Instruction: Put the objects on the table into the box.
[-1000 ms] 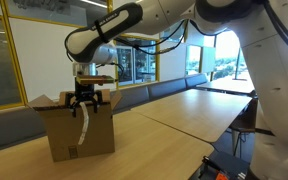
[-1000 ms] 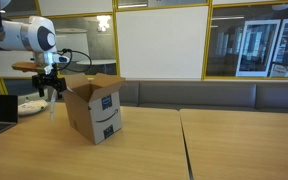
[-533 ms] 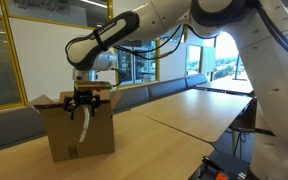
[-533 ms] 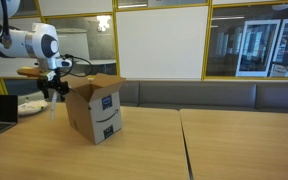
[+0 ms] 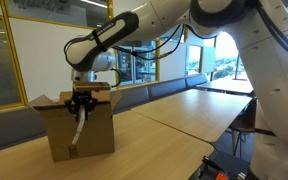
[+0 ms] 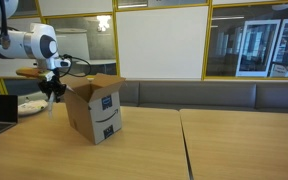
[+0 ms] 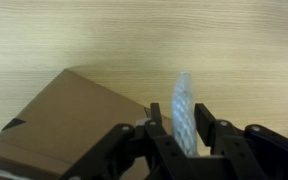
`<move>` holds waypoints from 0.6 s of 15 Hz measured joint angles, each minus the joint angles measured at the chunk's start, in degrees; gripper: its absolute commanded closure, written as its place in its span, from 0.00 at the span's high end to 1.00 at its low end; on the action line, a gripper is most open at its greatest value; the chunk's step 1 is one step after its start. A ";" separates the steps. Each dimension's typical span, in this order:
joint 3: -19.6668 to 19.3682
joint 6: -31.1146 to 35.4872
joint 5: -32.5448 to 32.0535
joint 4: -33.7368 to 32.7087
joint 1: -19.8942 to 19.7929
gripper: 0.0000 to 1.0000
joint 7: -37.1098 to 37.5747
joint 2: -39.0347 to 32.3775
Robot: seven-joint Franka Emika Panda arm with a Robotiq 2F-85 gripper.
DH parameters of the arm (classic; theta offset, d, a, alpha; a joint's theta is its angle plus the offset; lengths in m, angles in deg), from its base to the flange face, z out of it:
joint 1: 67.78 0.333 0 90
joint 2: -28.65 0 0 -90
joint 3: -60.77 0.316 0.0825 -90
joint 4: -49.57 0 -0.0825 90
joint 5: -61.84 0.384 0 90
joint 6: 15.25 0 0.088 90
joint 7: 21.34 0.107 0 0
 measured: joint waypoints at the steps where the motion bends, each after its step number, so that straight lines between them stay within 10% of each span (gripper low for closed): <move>1: -0.08 0.00 -0.10 0.00 0.15 0.10 0.04 0.09; 9: -0.49 -0.03 -1.94 0.03 0.77 0.11 1.03 2.88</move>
